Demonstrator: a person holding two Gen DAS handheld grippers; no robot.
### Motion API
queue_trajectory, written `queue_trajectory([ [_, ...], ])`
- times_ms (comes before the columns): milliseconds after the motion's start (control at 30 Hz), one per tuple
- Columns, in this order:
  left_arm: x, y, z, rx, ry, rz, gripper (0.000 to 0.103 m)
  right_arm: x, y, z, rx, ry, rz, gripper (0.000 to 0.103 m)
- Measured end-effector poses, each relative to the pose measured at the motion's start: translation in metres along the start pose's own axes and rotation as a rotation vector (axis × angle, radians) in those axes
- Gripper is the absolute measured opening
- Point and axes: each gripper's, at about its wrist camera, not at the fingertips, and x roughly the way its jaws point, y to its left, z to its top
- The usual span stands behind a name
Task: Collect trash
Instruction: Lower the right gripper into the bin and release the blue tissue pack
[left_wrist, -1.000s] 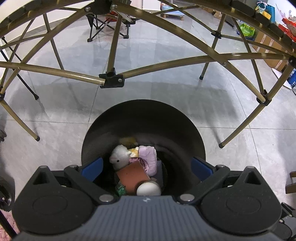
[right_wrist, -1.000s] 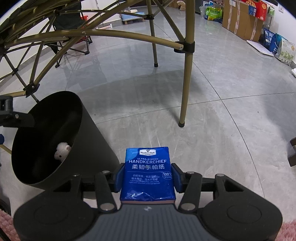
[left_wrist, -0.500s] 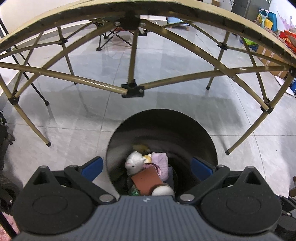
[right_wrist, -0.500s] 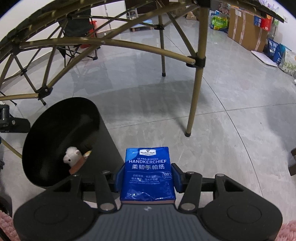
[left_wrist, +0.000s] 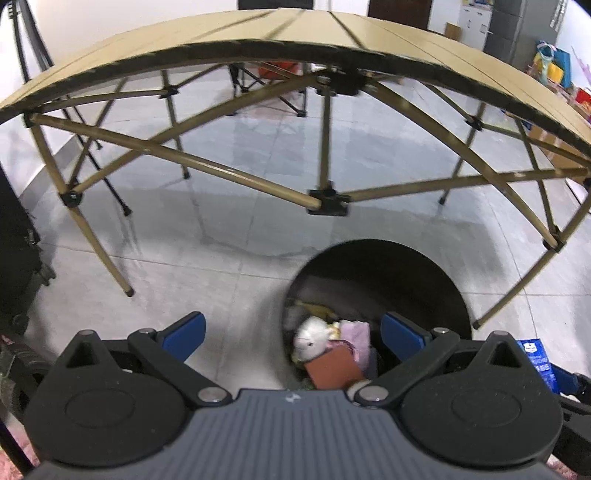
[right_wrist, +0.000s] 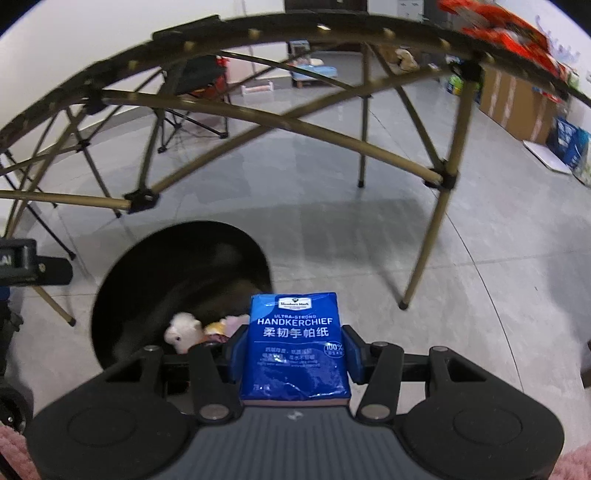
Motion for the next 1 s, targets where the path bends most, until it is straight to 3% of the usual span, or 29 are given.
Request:
queue_trajectory([
  [467,-0.002,0.05,0.001,-0.087,0.004,0.032,0.103,0.011,0.065,0.028,-0.089,-0.014,0.071,0.051],
  [1000,0.018,0.099,-0.003,-0.175,0.064,0.106,0.103,0.044,0.108,0.036,-0.14,0.06,0.122,0.051],
])
